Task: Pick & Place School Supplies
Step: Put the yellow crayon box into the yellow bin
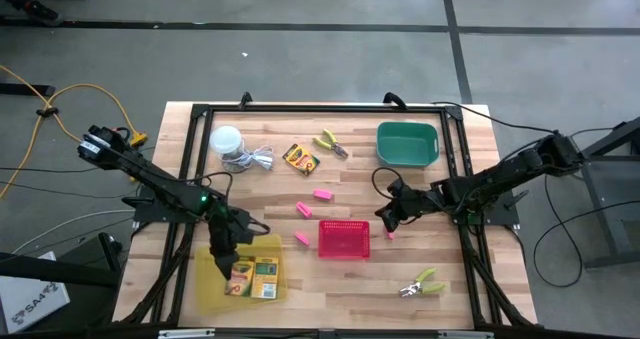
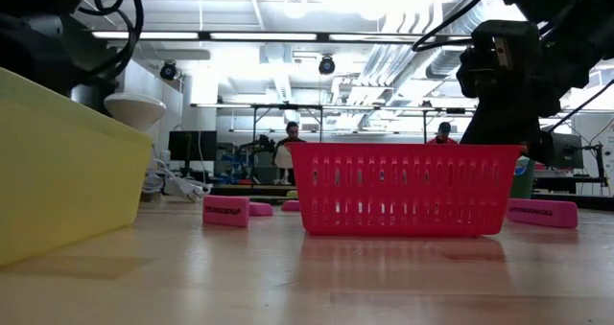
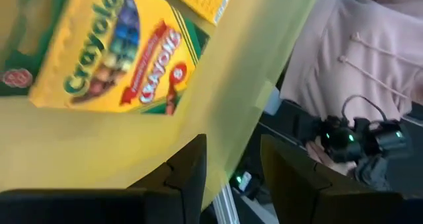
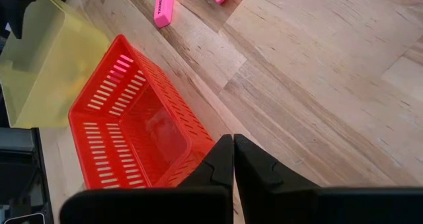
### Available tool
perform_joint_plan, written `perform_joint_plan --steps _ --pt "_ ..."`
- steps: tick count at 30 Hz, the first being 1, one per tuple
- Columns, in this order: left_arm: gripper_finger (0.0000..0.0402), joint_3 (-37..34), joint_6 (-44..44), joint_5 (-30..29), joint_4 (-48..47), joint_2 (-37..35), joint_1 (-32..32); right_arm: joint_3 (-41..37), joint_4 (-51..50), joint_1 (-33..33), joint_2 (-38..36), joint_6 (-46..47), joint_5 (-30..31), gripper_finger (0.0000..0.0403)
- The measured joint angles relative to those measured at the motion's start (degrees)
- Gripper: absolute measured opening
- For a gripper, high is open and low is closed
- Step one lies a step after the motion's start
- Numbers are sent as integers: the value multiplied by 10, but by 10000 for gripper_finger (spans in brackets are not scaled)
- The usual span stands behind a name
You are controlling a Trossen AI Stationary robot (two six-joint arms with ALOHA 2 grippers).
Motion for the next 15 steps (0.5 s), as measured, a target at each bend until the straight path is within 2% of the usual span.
perform_joint_plan --steps 10,15 --pt "139 0 -16 27 4 0 5 0 0 0 0 0 0 2" --pt "138 0 -20 55 59 0 36 0 0 0 0 0 0 2"
